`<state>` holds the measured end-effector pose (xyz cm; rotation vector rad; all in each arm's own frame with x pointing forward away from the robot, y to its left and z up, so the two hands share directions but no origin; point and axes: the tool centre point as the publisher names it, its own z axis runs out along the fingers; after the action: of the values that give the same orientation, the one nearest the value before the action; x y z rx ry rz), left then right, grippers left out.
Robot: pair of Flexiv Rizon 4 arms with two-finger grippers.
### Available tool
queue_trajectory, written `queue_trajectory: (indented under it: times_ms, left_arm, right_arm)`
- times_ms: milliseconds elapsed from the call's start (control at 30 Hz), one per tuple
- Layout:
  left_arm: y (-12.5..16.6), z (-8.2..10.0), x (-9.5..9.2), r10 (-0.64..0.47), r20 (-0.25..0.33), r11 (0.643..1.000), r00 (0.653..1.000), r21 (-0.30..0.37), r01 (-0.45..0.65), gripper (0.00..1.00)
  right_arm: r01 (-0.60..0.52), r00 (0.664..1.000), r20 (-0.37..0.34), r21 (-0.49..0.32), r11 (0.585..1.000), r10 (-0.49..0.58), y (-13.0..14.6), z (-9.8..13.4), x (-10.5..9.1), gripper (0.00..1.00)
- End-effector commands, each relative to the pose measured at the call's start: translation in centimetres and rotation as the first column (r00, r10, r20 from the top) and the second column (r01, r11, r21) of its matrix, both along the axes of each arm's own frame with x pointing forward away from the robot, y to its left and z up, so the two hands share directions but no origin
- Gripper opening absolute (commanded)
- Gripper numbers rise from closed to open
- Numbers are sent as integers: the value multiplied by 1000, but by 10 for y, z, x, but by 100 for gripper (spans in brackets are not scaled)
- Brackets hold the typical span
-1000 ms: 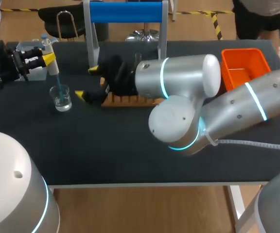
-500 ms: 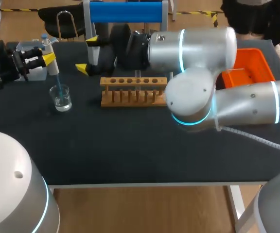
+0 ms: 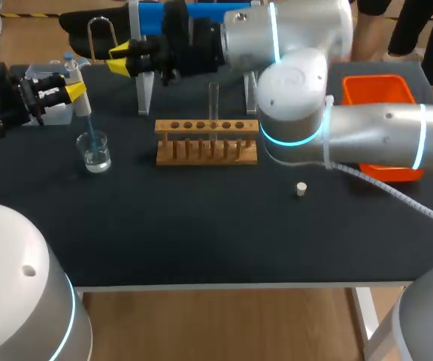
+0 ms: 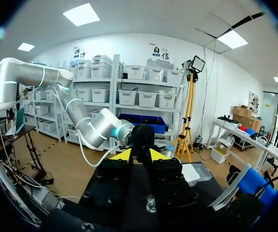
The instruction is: Invert the test tube, pick up the pipette, mount the tip to pipette, aspirate from beaker and dispense into the tube, eject the tip, return the pipette, and cap with the stopper.
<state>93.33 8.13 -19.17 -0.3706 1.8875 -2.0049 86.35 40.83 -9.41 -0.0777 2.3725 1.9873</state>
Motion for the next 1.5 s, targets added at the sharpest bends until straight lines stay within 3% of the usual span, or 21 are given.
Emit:
queue_trajectory:
  times_ms: [33,767,1500]
  left_arm:
    - [1,-1,0,-3,3,1000,1000,-3,3,0]
    - [1,-1,0,-3,3,1000,1000,-3,3,0]
    - [1,-1,0,-3,3,1000,1000,-3,3,0]
  right_arm:
    - [-34,999,-7,16,999,34,22,0,10,0]
    - [-11,999,-36,114,993,15,76,-1,27,0]
    - [15,999,-34,132,991,-11,99,-13,51,0]
